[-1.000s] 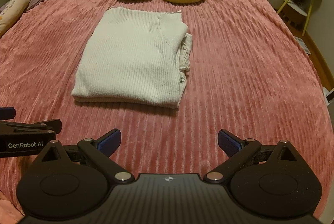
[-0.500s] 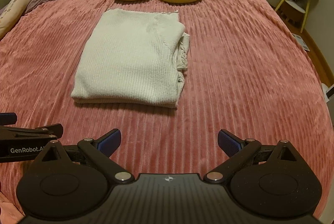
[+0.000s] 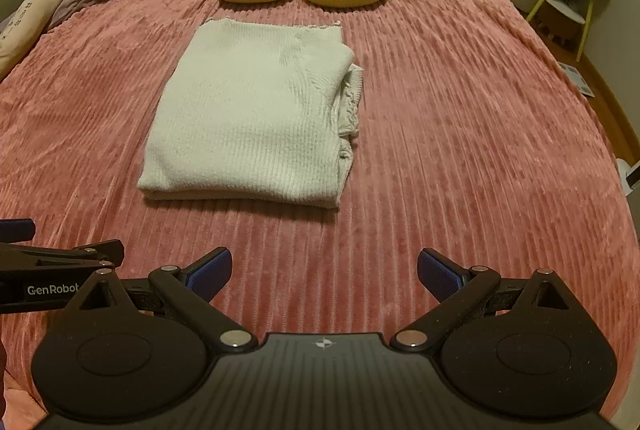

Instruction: Fold small clothes

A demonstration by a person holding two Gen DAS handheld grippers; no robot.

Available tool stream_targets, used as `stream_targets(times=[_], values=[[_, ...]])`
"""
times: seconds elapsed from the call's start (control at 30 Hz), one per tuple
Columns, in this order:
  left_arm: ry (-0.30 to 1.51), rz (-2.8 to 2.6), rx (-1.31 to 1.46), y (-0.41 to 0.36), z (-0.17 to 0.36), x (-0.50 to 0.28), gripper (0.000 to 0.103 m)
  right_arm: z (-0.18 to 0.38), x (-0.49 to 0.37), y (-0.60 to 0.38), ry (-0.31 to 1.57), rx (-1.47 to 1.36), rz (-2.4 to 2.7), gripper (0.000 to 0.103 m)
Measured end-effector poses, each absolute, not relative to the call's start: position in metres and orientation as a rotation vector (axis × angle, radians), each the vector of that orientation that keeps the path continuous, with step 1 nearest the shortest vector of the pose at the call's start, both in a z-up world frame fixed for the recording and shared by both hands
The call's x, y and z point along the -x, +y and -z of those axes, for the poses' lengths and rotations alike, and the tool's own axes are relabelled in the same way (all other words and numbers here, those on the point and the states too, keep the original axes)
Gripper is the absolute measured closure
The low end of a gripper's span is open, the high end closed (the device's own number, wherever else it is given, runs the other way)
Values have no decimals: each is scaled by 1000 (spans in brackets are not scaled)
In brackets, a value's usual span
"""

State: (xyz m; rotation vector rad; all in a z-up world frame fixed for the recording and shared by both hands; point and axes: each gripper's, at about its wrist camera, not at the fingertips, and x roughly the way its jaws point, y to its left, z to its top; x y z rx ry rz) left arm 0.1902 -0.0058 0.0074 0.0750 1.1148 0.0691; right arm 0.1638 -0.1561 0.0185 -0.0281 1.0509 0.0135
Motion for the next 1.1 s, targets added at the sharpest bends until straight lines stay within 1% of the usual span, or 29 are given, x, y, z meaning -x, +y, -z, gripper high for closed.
stream_targets(times=[1.1], values=[[1112,-72,-69,-4,-9,-190,0,-21,-163,-156,1044,25,-9,4]])
